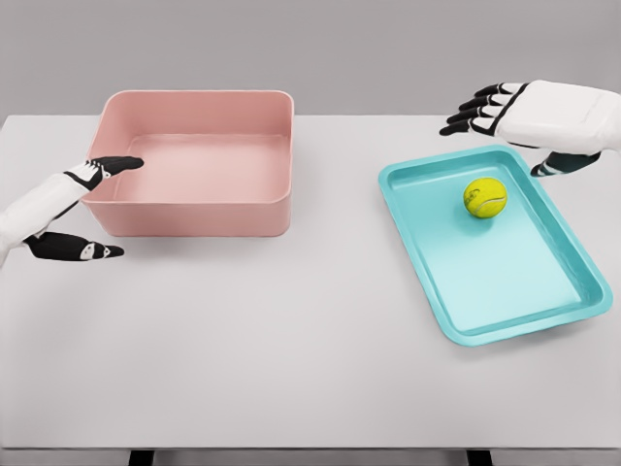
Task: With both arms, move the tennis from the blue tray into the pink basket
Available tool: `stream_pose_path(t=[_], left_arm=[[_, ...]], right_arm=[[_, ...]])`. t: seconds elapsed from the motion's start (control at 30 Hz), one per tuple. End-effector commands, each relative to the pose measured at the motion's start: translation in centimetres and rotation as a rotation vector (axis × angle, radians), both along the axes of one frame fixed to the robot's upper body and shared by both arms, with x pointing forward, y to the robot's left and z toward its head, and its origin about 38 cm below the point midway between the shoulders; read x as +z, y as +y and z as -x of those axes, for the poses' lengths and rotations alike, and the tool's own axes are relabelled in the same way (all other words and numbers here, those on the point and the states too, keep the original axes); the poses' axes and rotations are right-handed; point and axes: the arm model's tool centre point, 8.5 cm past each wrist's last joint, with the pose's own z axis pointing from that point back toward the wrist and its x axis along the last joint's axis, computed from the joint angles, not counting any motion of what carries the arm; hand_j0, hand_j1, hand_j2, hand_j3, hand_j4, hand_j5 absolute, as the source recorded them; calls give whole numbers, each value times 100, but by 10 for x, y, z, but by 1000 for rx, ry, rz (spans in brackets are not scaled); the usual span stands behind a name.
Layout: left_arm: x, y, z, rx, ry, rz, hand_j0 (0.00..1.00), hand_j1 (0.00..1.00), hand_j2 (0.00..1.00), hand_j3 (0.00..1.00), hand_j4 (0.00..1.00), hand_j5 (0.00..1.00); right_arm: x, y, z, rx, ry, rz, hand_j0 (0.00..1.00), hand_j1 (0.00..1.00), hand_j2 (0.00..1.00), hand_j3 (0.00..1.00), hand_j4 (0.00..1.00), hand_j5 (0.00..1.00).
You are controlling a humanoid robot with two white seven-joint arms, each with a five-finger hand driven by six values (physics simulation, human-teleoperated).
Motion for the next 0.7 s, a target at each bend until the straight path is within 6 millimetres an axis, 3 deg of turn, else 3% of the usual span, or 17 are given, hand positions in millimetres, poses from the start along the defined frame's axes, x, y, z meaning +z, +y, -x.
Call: stream_pose_path(t=[0.0,0.13,0.2,0.27,0.33,0.57,0.67], left_arm=[[-1,0,0,4,4,10,100,100,100,100,100,100],[-2,0,0,3,5,9,100,100,100,100,100,100],[-2,0,0,3,5,8,100,100,100,100,100,100],[-2,0,0,4,6,8,100,100,100,100,100,100],[-2,0,0,4,6,11,100,100,100,100,100,100],[-2,0,0,4,6,11,100,100,100,100,100,100],[-2,0,0,4,6,11,100,100,100,100,100,100]], right_arm=[[1,0,1,8,-1,3,100,100,100,100,100,100],[-11,-2,5,26,35,29,100,100,100,100,100,100],[-5,-29,3,-143,137,-84,100,100,100,100,100,100],[-13,-65,-12,-318,296,-288,100,100,100,100,100,100],[-25,-75,-33,-393,327,-357,100,100,100,100,100,100],[-79,-56,-44,-399,394,-232,100,100,100,100,100,100],[-88,-44,-47,-378,398,-213,100,100,100,100,100,100]])
